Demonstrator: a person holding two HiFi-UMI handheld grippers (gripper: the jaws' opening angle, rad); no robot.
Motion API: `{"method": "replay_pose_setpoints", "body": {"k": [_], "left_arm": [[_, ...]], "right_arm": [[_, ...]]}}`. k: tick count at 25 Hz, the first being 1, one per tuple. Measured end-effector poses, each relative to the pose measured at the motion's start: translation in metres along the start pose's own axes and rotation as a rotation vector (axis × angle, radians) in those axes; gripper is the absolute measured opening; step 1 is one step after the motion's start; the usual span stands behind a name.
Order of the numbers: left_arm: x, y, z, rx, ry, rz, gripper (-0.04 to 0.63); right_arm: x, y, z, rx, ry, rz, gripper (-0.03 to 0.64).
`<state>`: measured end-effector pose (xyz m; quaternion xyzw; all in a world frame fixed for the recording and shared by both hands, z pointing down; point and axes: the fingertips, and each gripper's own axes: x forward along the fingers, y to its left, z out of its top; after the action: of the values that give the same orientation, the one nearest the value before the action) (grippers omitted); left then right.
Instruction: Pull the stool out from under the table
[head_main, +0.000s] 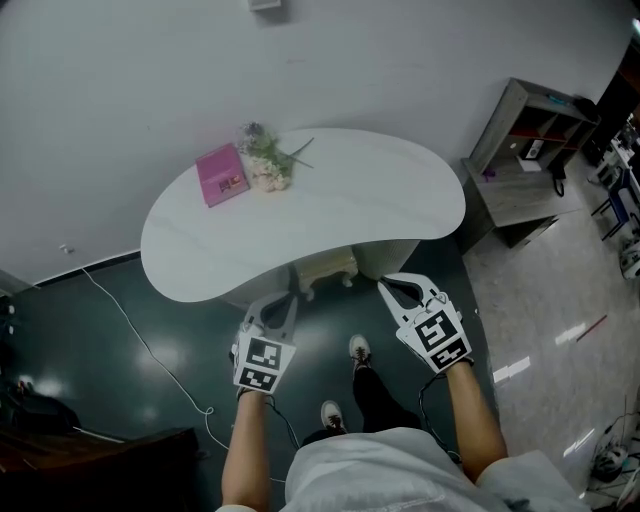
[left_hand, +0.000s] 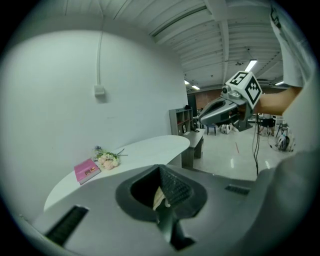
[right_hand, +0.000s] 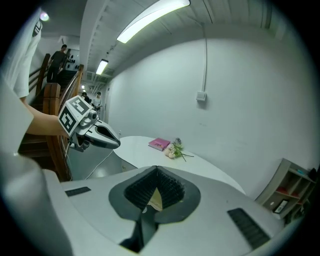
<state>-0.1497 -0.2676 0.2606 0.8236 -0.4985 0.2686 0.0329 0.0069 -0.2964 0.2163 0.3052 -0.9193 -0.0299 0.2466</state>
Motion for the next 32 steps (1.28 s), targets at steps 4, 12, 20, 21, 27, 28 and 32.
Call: {"method": "replay_pose_setpoints", "body": {"k": [4, 12, 20, 21, 27, 28, 32], "left_arm": [[0.020, 0.001, -0.018, -0.037, 0.055, -0.002, 0.018], [0.047, 0.016, -0.041, -0.082, 0.059, 0.001, 0.018], [0.081, 0.039, -0.070, -0.157, 0.091, 0.024, 0.018], [0.086, 0.040, -0.072, -0.164, 0.092, 0.022, 0.018], [0.115, 0.035, -0.089, -0.203, 0.096, -0.013, 0.020], [0.121, 0.033, -0.092, -0.208, 0.098, -0.020, 0.022], [0.141, 0.029, -0.109, -0.224, 0.119, -0.041, 0.144]], "right_arm": [[0.016, -0.009, -0.015, -0.014, 0.032, 0.007, 0.014], [0.054, -0.025, -0.042, 0.079, 0.060, 0.007, 0.014], [0.093, -0.035, -0.070, 0.085, 0.084, 0.043, 0.014], [0.097, -0.035, -0.074, 0.079, 0.088, 0.045, 0.014], [0.120, -0.037, -0.093, 0.094, 0.103, 0.075, 0.017], [0.124, -0.038, -0.098, 0.103, 0.110, 0.080, 0.030], [0.139, -0.040, -0.118, 0.126, 0.137, 0.093, 0.126]]}}
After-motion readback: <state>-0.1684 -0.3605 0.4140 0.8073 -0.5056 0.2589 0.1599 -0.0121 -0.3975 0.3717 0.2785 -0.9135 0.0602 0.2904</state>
